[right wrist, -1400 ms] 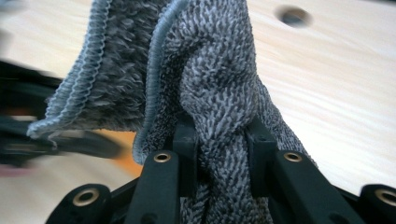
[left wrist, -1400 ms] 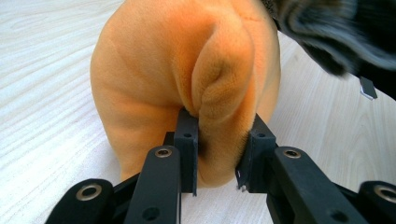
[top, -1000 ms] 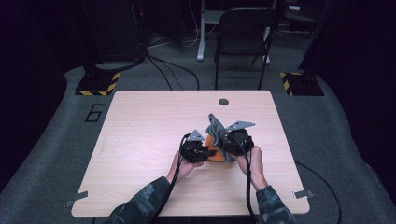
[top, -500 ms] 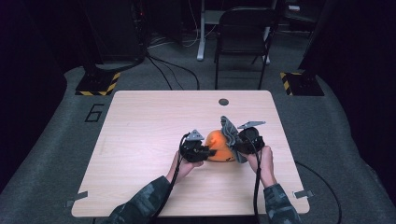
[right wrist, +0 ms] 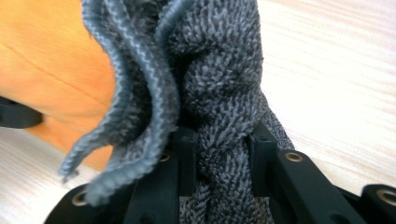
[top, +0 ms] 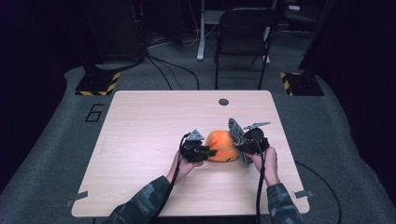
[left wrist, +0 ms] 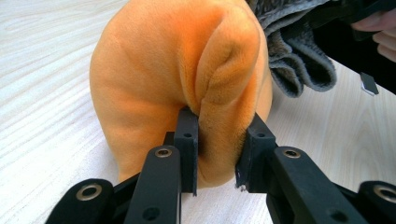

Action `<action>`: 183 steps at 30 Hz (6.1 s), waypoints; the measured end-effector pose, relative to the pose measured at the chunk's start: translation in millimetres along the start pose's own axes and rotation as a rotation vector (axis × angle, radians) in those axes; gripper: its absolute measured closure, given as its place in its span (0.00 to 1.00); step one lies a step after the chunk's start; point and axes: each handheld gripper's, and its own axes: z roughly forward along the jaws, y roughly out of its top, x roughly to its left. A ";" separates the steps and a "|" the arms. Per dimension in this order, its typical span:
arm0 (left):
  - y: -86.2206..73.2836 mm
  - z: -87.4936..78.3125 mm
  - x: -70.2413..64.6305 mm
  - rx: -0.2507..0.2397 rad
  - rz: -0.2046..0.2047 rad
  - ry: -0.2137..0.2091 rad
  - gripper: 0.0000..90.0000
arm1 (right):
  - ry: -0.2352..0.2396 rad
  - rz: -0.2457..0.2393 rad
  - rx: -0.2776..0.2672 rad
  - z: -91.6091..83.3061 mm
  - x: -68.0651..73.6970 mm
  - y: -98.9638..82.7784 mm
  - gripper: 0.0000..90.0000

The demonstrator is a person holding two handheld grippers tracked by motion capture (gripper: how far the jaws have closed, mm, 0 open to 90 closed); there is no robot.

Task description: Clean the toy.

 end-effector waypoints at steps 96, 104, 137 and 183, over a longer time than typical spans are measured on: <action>-23.7 16.5 7.5 -0.033 0.279 0.130 0.41 | 0.000 -0.075 -0.059 -0.2 22.7 12.7 0.79; -26.0 16.6 5.5 -0.041 0.307 0.148 0.72 | 0.007 -0.074 -0.067 -0.9 23.5 12.5 0.79; -2.7 -14.6 5.2 -0.164 0.068 0.046 0.85 | -0.056 -0.012 -0.277 -49.9 -0.4 15.0 0.78; -11.5 4.2 -3.2 -0.048 0.059 0.057 0.82 | 0.015 -0.058 -0.029 -9.0 11.1 7.7 0.79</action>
